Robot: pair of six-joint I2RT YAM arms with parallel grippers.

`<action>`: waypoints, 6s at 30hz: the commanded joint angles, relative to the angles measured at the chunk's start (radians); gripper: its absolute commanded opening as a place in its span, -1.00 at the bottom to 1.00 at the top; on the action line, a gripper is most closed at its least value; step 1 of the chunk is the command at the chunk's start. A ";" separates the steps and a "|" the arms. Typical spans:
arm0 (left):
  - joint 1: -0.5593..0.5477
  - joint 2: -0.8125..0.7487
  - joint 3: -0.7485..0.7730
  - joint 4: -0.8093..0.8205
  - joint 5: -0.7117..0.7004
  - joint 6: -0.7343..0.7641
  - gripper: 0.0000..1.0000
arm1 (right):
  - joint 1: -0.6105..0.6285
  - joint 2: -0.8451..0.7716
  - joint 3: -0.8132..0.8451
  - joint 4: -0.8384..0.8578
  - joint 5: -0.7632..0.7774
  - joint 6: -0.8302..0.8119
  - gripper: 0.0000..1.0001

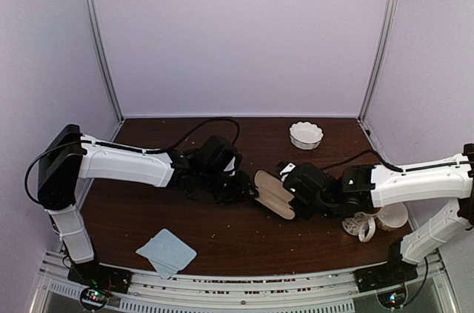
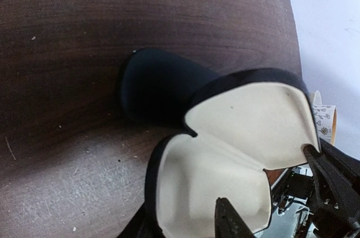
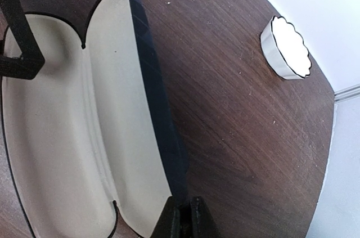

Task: Organize the sunglasses
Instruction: Adjust the opened sunglasses case at the center of the board, then move the glasses cleaning cloth to the center of the board.

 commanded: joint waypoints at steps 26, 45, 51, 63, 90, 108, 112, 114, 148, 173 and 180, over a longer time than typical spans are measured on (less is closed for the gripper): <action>0.001 0.095 -0.092 0.199 0.041 -0.088 -0.96 | 0.078 0.005 0.001 0.036 -0.002 0.076 -0.21; -0.002 0.194 -0.175 0.453 -0.007 -0.313 -0.92 | 0.078 -0.058 -0.060 0.109 -0.107 0.162 0.00; -0.002 0.211 -0.195 0.475 -0.051 -0.367 -0.87 | 0.077 -0.086 -0.107 0.169 -0.213 0.160 -0.28; -0.002 0.217 -0.234 0.482 -0.067 -0.400 -0.43 | 0.079 -0.011 -0.161 0.297 -0.426 0.148 -0.56; -0.004 0.074 -0.332 0.402 -0.145 -0.359 0.35 | 0.077 -0.021 -0.071 0.220 -0.349 0.122 -0.49; -0.005 -0.177 -0.368 0.115 -0.376 -0.164 0.40 | 0.077 -0.122 -0.018 0.185 -0.222 0.095 -0.48; -0.005 -0.269 -0.366 -0.004 -0.465 -0.080 0.40 | 0.077 -0.162 -0.019 0.193 -0.159 0.099 -0.43; -0.005 -0.323 -0.371 -0.061 -0.503 -0.045 0.39 | 0.077 -0.179 -0.015 0.199 -0.133 0.099 -0.41; -0.138 -0.387 -0.298 -0.591 -0.246 0.225 0.10 | 0.076 -0.144 0.017 0.206 -0.120 0.131 0.10; -0.212 -0.142 -0.204 -0.663 -0.223 0.207 -0.36 | 0.077 -0.158 -0.028 0.203 -0.133 0.149 0.12; -0.211 -0.130 -0.213 -0.621 -0.200 0.215 -0.39 | 0.077 -0.139 -0.016 0.202 -0.131 0.138 0.13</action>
